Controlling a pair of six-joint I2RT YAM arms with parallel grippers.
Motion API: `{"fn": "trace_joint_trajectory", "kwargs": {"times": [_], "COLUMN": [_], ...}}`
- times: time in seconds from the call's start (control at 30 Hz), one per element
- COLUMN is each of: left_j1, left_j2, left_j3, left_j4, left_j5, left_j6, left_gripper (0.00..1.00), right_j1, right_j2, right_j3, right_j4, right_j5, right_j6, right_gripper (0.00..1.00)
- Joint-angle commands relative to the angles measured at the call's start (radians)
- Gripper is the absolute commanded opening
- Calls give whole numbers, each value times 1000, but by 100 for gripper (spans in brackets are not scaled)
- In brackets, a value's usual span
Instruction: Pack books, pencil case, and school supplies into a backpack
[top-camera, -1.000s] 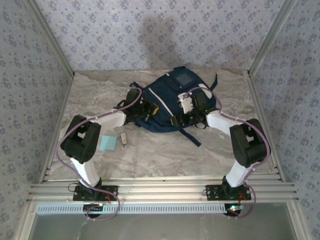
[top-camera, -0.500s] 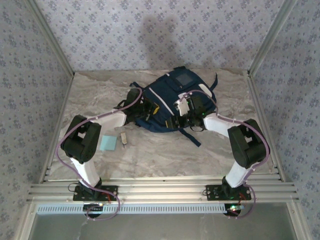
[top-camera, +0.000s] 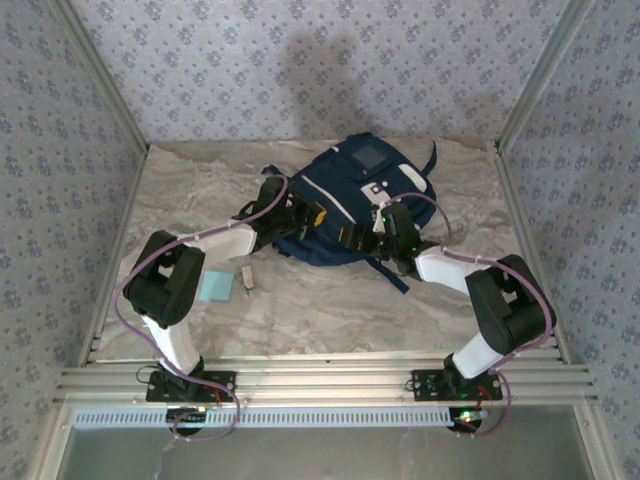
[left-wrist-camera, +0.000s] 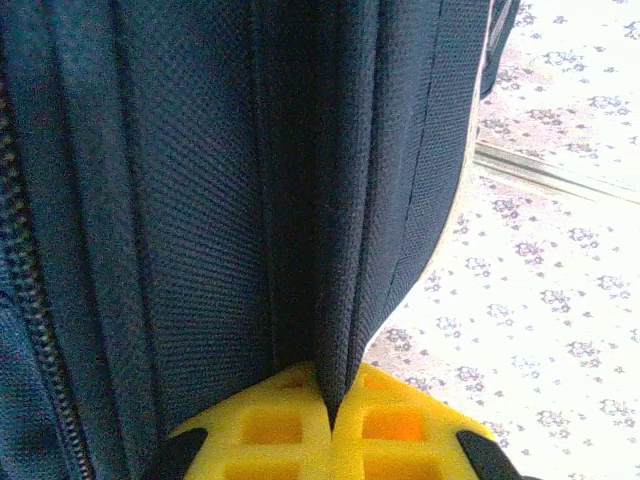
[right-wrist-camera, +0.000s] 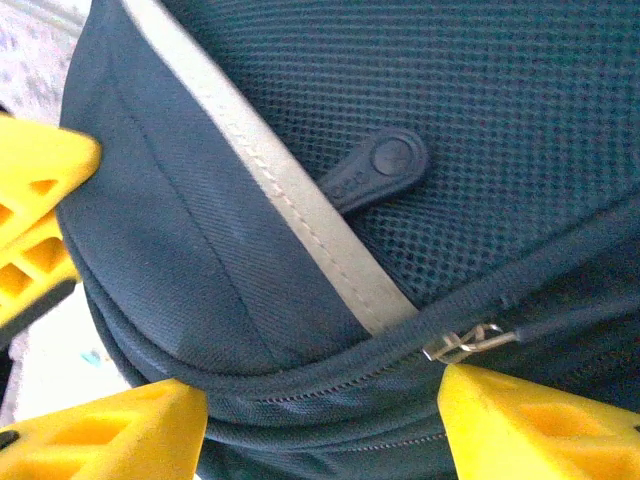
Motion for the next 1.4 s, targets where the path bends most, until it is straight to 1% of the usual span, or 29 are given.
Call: {"fn": "trace_joint_trajectory", "kwargs": {"times": [0.0, 0.1, 0.23, 0.37, 0.43, 0.5, 0.73, 0.83, 1.0, 1.2, 1.37], "left_j1": [-36, -43, -44, -44, -43, -43, -43, -42, -40, -35, -33], "left_j2": [-33, -46, -64, -71, -72, -70, -41, -32, -29, -35, -34], "left_j3": [22, 9, 4, -4, -14, -23, -33, -26, -22, -42, -47], "left_j4": [157, 163, 165, 163, 160, 160, 179, 183, 202, 207, 214], "left_j5": [86, 79, 74, 76, 74, 70, 63, 73, 98, 109, 110], "left_j6": [-85, -94, -93, -91, -88, -86, -87, -85, -77, -54, -54], "left_gripper": [0, 0, 0, 0, 0, 0, 0, 0, 0, 0, 0], "right_j1": [-17, -34, -71, -132, -168, -195, -246, -273, -276, -257, -235], "right_j2": [10, -14, -20, -4, 2, -13, -145, -153, -82, 45, 134], "right_j3": [-42, -65, -101, -104, -103, -101, -101, -73, 27, 125, 174], "right_j4": [177, 198, 267, 323, 349, 336, 134, 100, 47, 80, 113], "right_j5": [226, 304, 359, 343, 310, 281, 209, 137, 1, -122, -153], "right_j6": [250, 298, 335, 362, 373, 372, 241, 205, 178, 195, 208], "right_gripper": [67, 69, 69, 67, 66, 65, 66, 65, 64, 61, 60]}}
